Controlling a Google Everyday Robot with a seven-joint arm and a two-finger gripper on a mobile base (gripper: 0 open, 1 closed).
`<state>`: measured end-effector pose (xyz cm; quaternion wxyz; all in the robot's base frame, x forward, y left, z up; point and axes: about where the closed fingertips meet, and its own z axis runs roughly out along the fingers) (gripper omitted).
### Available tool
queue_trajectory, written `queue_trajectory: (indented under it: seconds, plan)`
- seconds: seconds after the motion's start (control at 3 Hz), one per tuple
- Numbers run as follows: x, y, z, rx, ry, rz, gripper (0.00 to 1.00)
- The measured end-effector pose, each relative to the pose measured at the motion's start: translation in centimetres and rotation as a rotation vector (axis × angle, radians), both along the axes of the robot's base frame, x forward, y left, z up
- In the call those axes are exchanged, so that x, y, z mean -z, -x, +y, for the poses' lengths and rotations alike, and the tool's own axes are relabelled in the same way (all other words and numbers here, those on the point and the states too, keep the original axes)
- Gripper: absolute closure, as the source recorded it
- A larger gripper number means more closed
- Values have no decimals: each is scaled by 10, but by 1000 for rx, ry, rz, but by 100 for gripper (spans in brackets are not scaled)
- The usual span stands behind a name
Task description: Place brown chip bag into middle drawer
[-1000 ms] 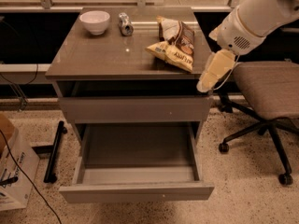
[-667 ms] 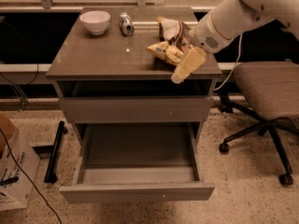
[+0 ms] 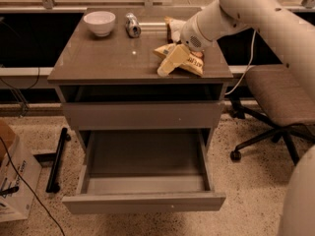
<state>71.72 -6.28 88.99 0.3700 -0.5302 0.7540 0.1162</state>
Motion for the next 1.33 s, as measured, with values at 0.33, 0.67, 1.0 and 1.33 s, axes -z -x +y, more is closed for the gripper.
queue_trajectory:
  seconds: [0.33,0.67,1.0,1.33]
  plan:
    - [5,-30,3,21,-29,-17,0]
    - [10,-49,4,39,-13,-22,19]
    - [19,-55,-1,71,21,-17,42]
    - [31,-53,-4,91,56,-3,65]
